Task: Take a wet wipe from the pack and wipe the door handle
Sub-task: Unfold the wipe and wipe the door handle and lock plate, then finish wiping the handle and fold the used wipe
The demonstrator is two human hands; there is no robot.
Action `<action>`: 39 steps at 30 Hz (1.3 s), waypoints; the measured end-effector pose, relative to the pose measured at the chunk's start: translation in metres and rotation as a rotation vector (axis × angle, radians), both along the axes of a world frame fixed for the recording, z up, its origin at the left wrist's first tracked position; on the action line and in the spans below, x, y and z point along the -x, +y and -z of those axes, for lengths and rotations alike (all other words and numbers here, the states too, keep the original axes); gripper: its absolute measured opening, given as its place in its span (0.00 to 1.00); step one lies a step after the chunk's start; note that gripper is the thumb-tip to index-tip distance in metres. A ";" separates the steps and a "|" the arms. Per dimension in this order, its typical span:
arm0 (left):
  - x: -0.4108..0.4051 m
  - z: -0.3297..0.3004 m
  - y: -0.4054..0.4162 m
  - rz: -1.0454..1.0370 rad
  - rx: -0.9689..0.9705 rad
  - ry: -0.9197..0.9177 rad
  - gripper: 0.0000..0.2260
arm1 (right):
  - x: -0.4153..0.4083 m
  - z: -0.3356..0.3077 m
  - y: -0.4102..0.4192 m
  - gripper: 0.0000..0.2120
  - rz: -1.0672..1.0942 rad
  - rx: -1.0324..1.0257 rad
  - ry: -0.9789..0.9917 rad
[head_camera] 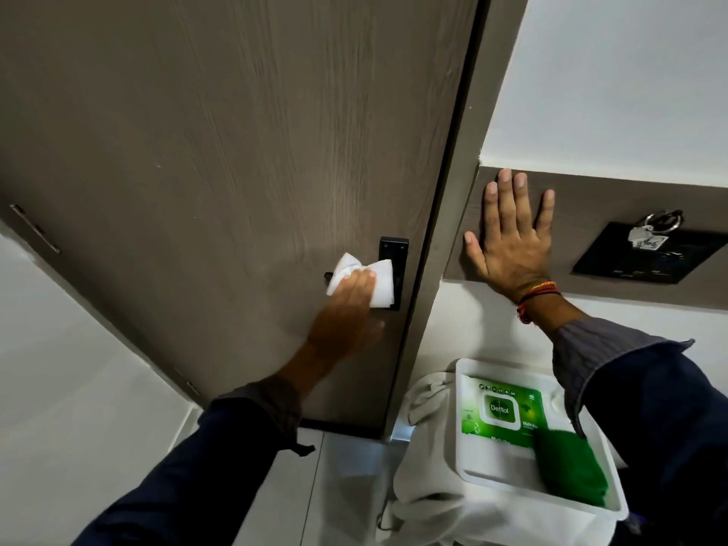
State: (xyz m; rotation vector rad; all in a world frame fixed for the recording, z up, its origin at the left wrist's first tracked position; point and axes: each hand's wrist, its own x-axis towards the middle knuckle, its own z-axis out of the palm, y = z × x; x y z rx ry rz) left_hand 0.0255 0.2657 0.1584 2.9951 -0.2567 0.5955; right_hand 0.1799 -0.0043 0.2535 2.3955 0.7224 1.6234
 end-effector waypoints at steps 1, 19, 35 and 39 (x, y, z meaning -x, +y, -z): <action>0.003 -0.001 0.007 -0.020 -0.015 -0.015 0.35 | 0.004 -0.001 0.000 0.38 -0.010 0.003 0.020; 0.000 -0.047 -0.014 0.054 0.810 0.289 0.13 | 0.134 0.072 0.136 0.29 -0.633 -1.804 2.022; -0.005 -0.065 -0.017 0.037 0.587 0.182 0.21 | 0.121 0.053 0.067 0.12 -0.582 -1.909 1.726; -0.018 -0.070 -0.048 0.100 1.020 0.513 0.18 | 0.124 0.043 0.019 0.11 -0.603 -1.954 1.901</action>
